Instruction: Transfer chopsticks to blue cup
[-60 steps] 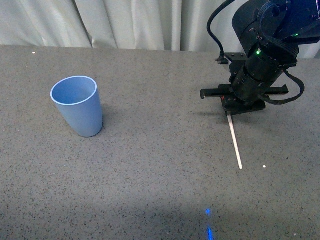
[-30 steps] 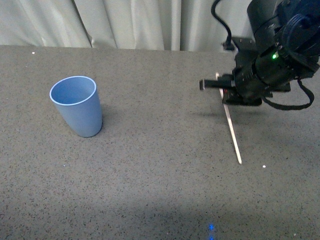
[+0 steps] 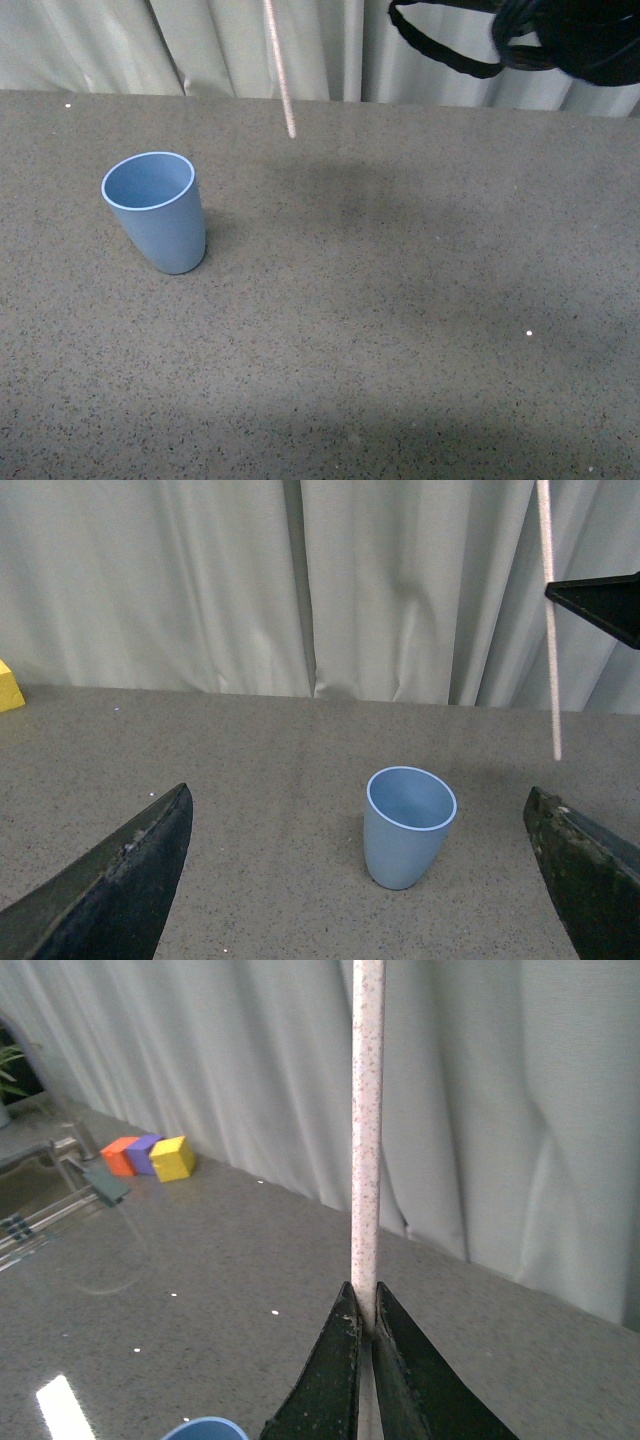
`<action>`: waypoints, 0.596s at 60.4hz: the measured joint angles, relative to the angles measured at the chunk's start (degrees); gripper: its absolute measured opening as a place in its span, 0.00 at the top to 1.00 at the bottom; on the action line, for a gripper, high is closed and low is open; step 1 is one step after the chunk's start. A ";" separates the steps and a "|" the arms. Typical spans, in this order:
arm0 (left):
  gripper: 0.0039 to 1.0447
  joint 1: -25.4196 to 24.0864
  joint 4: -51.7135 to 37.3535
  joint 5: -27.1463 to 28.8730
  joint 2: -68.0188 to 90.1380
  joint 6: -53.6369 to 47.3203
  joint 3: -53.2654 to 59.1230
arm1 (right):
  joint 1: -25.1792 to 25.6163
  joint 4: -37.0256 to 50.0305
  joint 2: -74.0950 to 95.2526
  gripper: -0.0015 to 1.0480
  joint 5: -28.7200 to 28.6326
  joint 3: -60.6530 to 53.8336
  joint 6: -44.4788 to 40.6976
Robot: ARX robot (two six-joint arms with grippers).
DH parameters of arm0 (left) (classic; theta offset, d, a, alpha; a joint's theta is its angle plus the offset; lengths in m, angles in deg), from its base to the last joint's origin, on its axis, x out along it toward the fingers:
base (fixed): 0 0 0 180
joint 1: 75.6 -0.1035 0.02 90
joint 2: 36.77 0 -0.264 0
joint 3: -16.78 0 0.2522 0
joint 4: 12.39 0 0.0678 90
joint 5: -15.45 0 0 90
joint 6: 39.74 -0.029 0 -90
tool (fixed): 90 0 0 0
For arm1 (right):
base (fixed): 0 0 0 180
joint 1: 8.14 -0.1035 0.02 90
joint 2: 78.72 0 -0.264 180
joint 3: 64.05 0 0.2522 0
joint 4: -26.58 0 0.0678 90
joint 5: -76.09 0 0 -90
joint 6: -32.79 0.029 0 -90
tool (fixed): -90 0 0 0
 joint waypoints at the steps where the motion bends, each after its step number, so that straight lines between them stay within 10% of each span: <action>1: 0.06 0.00 0.00 0.00 0.00 -0.02 0.00 | -0.39 0.20 0.57 0.99 -0.46 0.59 -0.09; 36: 0.06 0.00 0.00 0.00 0.00 0.00 0.00 | -7.78 -2.23 16.13 0.99 -7.85 18.56 0.26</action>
